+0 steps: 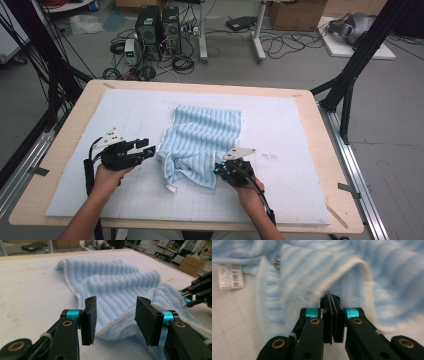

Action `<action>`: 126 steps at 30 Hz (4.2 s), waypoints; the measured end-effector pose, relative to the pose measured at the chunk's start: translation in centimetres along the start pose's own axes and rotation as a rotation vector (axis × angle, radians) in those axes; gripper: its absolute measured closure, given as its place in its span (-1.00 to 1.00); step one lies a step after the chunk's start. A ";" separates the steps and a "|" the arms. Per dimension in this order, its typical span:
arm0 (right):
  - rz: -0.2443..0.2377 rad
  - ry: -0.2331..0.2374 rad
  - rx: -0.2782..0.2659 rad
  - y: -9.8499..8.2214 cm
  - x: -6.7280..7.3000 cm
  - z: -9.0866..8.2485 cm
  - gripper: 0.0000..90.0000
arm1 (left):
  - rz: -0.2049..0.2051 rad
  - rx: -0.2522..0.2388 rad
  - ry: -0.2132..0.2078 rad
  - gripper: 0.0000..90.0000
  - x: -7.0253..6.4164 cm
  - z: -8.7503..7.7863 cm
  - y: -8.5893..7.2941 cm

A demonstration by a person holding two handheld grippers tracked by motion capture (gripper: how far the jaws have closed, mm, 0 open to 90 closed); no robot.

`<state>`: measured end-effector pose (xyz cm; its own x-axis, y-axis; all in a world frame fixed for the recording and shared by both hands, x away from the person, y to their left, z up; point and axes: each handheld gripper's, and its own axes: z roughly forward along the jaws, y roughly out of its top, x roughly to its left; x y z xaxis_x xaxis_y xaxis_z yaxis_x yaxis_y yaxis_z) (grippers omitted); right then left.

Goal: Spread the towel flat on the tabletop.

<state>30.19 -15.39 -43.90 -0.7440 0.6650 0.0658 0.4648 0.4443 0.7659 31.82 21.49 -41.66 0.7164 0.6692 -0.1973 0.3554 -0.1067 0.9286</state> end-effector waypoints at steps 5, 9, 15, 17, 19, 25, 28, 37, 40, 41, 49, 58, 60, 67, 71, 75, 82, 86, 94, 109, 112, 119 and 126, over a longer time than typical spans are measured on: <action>0.059 -0.040 -0.093 -0.1 -1.3 -2.3 0.61 | 0.013 0.020 -0.040 0.04 -1.5 1.6 0.5; 0.108 0.005 -0.165 0.2 -1.0 -2.6 0.21 | 0.012 0.053 -0.050 -0.09 -2.2 2.8 0.5; 0.057 0.080 -0.057 0.4 0.5 -0.1 0.66 | 0.059 0.173 -0.038 0.25 -2.3 3.9 -0.7; 0.023 0.051 -0.022 0.1 0.5 0.2 0.93 | 0.072 0.192 -0.034 0.64 -2.2 3.7 -1.1; 0.031 0.022 0.001 -0.3 -0.1 -0.3 0.94 | 0.062 0.199 -0.036 0.73 -1.9 3.2 -1.3; 0.068 -0.035 -0.008 -2.0 -1.8 -3.4 0.95 | 0.061 0.200 -0.034 0.73 -2.0 1.7 -1.6; 0.077 -0.084 0.010 -3.1 -2.5 -5.0 0.95 | 0.063 0.212 -0.035 0.78 -2.0 1.3 -1.9; 0.168 -0.095 -0.073 -4.1 -3.8 -7.5 0.45 | 0.010 0.139 0.031 0.14 -1.5 1.5 -1.2; 0.177 -0.123 -0.136 -3.1 -4.6 -7.4 0.40 | 0.001 0.136 0.047 0.01 -1.2 2.5 -0.9; 0.182 -0.132 -0.145 -2.8 -4.8 -7.3 0.36 | 0.000 0.133 0.061 0.00 -1.0 2.9 -0.8; 0.210 -0.148 -0.121 0.3 -7.4 -2.5 0.16 | -0.006 0.128 0.112 -0.09 0.1 5.1 0.6; 0.097 -0.217 0.042 2.3 -8.1 2.8 0.87 | -0.016 0.129 0.121 -0.09 0.3 5.3 0.5; 0.079 -0.266 0.048 2.9 -8.5 3.2 0.88 | -0.022 0.132 0.125 -0.09 0.4 5.4 0.4; 0.098 -0.428 0.016 4.3 -10.9 3.9 0.87 | -0.024 0.145 0.109 -0.09 0.3 5.9 0.2; 0.145 -0.425 -0.001 3.9 -11.4 3.6 0.68 | -0.012 0.152 0.092 -0.09 0.1 6.0 0.1; 0.145 -0.399 -0.048 3.6 -11.2 2.4 0.49 | -0.010 0.154 0.080 -0.09 0.0 5.8 -0.1; 0.127 -0.307 -0.139 3.2 -9.4 -1.0 0.31 | 0.007 0.185 0.047 -0.09 -0.8 5.3 -0.6; 0.080 -0.233 -0.166 2.3 -7.3 -2.9 0.29 | 0.020 0.165 0.019 0.01 -1.7 4.4 -1.3; -0.009 -0.055 -0.147 -1.8 -2.1 -4.9 0.27 | 0.065 0.188 -0.058 0.22 -4.3 2.9 -3.0; -0.099 0.085 0.017 -4.4 1.0 -3.5 0.90 | 0.198 0.346 -0.095 0.85 -7.4 3.9 -3.9; -0.098 0.114 0.019 -4.6 1.0 -3.8 0.91 | 0.171 0.348 -0.110 0.87 -7.3 3.5 -4.0; -0.108 0.188 0.035 -5.5 1.9 -4.9 0.91 | 0.139 0.355 -0.166 0.87 -7.9 2.3 -4.6; -0.138 0.270 0.056 -6.5 3.5 -6.1 0.90 | 0.144 0.369 -0.214 0.87 -8.8 0.8 -5.3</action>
<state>21.66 -19.63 -44.80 -0.8990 0.4159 0.1368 0.3707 0.5568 0.7433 24.08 15.55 -45.11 0.8687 0.4650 -0.1706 0.4051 -0.4691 0.7847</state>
